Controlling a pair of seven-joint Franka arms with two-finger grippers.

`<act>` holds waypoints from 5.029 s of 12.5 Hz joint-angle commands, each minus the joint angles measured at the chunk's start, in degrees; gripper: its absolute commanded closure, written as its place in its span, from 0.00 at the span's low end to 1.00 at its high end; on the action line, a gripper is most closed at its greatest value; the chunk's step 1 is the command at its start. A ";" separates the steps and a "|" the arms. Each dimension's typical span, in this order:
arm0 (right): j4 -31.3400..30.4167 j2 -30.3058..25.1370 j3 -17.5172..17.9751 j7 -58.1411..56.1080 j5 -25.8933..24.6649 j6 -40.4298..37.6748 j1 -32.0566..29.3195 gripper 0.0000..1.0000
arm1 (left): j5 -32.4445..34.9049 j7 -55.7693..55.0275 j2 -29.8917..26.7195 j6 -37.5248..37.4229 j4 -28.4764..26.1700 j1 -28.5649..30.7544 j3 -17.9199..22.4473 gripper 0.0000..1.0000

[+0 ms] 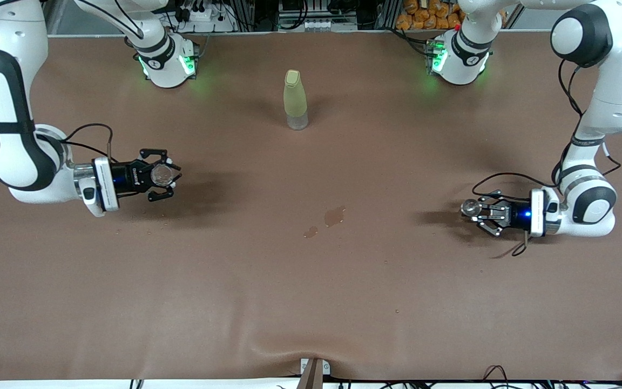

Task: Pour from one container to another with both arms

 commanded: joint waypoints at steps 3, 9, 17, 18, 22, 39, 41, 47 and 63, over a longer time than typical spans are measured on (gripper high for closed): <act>1.61 6.43 -1.41 -21.76 -1.49 -2.57 -3.66 1.00 | 0.62 5.33 3.91 -2.64 1.81 3.20 -0.72 1.00; 6.18 16.89 -1.50 -42.16 -1.14 -4.33 -7.70 1.00 | 2.64 6.92 5.58 -5.01 2.52 6.01 -0.28 1.00; 12.85 26.65 -1.33 -53.27 1.58 -3.63 -8.06 1.00 | 2.65 8.50 7.16 -4.92 2.61 5.84 -0.19 1.00; 13.38 27.53 -1.33 -53.62 2.89 -3.63 -8.06 1.00 | 2.73 8.50 7.16 -4.92 2.61 5.84 -0.19 1.00; 15.85 30.26 -1.24 -54.68 3.43 -2.05 -7.97 1.00 | 2.73 8.41 7.07 -4.84 2.70 5.84 -0.02 0.92; 16.02 31.85 -1.50 -54.59 5.10 2.52 -7.88 0.24 | 4.75 7.53 7.07 -4.66 4.28 5.84 0.51 0.27; 16.02 31.41 -3.86 -53.37 4.57 3.40 -7.36 0.22 | 4.58 6.75 6.46 -4.75 4.37 5.92 0.51 0.26; 16.64 27.20 -11.60 -40.37 -5.17 4.81 -5.34 0.00 | 10.89 -0.80 4.53 -4.84 9.90 5.92 3.85 0.22; 21.81 -6.89 -18.82 39.93 -44.62 4.28 3.35 0.00 | 47.38 -52.20 -24.90 1.05 16.15 0.12 7.11 0.03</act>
